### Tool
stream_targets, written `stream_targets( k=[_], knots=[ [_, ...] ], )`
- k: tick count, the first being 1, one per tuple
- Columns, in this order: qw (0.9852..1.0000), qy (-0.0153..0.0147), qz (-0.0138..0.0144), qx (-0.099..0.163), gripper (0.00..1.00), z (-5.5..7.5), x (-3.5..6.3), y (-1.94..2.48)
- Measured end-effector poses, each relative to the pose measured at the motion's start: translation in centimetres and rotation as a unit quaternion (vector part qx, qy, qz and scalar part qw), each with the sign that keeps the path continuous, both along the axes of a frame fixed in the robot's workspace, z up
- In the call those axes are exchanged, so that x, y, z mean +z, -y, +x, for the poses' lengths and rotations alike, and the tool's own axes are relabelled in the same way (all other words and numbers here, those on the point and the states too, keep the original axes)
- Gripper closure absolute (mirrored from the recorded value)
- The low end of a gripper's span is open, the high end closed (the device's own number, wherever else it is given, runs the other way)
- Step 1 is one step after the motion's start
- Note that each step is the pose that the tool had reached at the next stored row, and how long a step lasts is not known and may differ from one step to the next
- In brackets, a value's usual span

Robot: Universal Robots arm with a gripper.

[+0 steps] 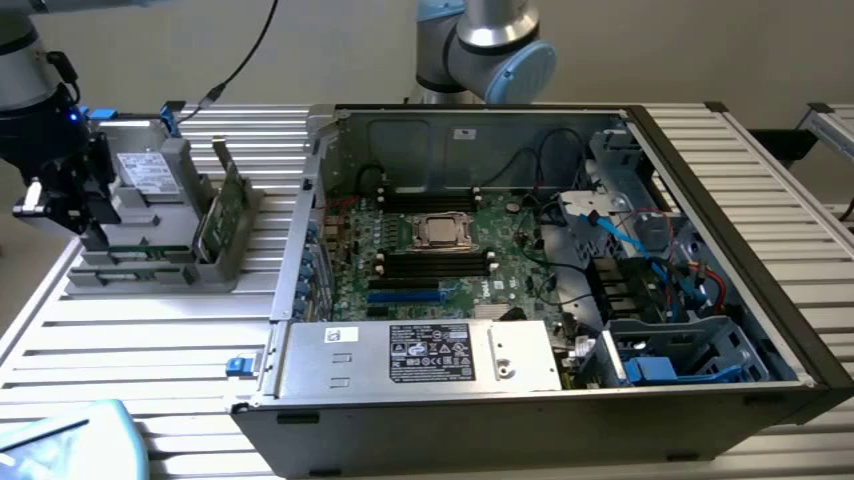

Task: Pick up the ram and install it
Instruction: 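Pick up the ram and move it above insertion slot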

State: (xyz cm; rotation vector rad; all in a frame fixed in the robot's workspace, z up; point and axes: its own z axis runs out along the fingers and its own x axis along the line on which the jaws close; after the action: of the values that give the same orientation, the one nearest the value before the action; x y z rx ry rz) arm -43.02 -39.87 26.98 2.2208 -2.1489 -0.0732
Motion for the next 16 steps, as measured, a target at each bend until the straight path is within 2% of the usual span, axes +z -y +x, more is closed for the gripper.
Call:
stream_targets(
  k=[10, 16],
  knots=[
    [1.0, 0.0001, 0.0059, 0.0, 0.57, 0.0, -1.82, 0.0],
    [0.9999, 0.0, 0.011, 0.0, 0.57, 0.0, -2.9, 0.0]
  ],
)
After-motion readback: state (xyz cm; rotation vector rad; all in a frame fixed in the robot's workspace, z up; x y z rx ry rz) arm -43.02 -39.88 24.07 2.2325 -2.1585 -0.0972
